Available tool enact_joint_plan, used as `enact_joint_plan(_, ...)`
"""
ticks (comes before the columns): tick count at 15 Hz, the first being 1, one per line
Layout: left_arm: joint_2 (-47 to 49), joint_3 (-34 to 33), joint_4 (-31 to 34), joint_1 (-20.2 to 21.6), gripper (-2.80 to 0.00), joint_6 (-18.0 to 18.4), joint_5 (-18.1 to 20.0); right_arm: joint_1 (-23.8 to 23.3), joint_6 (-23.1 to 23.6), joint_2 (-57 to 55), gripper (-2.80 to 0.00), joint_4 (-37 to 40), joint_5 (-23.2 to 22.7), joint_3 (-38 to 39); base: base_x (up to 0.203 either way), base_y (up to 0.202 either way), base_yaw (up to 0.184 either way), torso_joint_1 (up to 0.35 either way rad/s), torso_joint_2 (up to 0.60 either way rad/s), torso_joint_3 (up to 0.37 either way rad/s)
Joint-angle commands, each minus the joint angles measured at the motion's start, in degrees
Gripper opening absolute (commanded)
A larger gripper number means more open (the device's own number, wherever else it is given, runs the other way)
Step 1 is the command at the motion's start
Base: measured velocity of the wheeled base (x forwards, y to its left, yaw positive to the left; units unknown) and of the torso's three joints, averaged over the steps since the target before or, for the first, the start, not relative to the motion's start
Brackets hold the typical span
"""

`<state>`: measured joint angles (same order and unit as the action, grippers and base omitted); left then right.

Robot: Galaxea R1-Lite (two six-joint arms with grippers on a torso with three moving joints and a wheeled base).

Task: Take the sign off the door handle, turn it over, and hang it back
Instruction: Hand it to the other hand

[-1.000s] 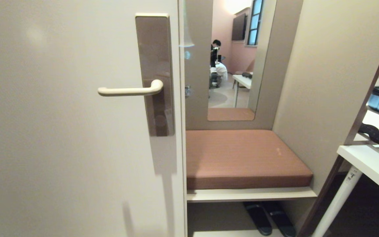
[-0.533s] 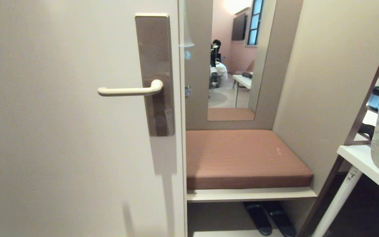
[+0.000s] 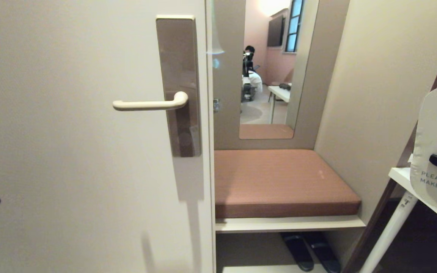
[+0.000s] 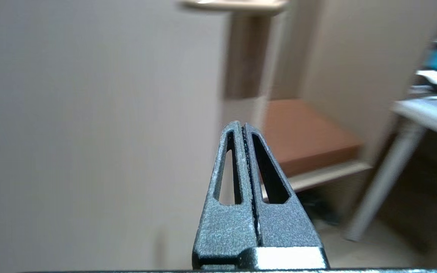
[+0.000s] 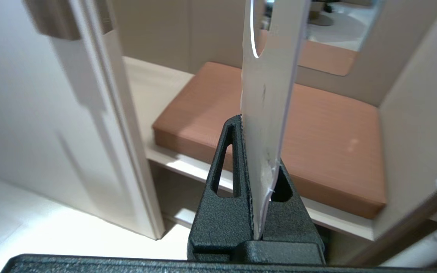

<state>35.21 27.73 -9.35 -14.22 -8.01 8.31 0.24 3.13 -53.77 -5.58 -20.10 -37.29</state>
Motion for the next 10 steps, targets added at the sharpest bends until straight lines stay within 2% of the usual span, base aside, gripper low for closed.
enact_joint_plan(1,9.84,5.01,-0.97,-3.24,-2.80,-1.54,5.87,0.02,0.00,-0.03,-2.80,-0.04,-3.01,0.03,0.000,0.000,0.000,0.000,0.00,0.000)
enact_joint_plan(3,12.63,6.60,-1.22,-3.86,-2.80,-1.93,12.77,0.02,-0.03,-0.03,-2.80,-0.04,-7.38,0.14,0.000,0.000,0.000,0.000,0.00,0.000)
enact_joint_plan(5,14.40,6.89,-1.29,-4.68,-2.80,-1.76,16.26,0.02,0.09,-0.10,-2.80,-0.04,-11.99,0.18,0.000,0.000,0.000,0.000,0.00,0.000)
enact_joint_plan(10,17.14,6.55,-2.52,-12.12,-2.80,-0.97,16.56,0.02,0.04,-1.62,-2.80,-0.10,-20.12,0.02,0.000,0.000,0.000,0.000,0.00,0.000)
